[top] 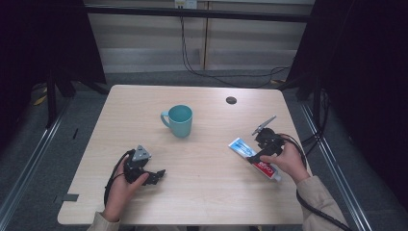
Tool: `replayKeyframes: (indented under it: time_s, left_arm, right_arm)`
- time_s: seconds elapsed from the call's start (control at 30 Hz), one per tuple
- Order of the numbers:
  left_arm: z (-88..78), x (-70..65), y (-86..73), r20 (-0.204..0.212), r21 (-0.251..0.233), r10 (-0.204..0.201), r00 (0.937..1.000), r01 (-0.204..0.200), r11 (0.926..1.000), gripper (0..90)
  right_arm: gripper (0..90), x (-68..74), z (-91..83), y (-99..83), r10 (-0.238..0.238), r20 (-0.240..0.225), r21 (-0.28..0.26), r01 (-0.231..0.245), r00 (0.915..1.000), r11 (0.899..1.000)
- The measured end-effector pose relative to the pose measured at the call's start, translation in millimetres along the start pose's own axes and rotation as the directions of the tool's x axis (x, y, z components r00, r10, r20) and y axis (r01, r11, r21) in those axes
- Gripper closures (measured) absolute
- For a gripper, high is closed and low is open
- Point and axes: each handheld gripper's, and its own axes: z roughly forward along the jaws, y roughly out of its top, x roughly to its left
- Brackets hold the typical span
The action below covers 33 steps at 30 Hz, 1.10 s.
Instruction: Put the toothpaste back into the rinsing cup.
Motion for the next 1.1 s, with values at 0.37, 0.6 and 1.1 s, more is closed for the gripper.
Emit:
replayKeyframes:
  time_s: [0.37,0.6,1.1]
  left_arm:
    - [0.0,0.0,0.0,0.000,0.000,0.000,1.0000,0.000,1.0000,12.5]
    - [-0.1,0.2,0.1,0.001,0.003,0.003,1.0000,-0.003,1.0000,12.5]
    - [0.0,0.2,0.1,0.002,0.003,0.002,1.0000,-0.002,1.0000,12.5]
  right_arm:
    - [18.6,0.0,3.8,-10.6,0.028,0.005,0.061,-0.028,0.9996,0.998]
    - [20.6,-2.0,4.1,-18.2,0.030,0.006,0.075,-0.031,0.9995,0.997]
    - [31.7,-0.2,3.1,-25.7,0.019,0.003,0.120,-0.019,0.9998,0.993]
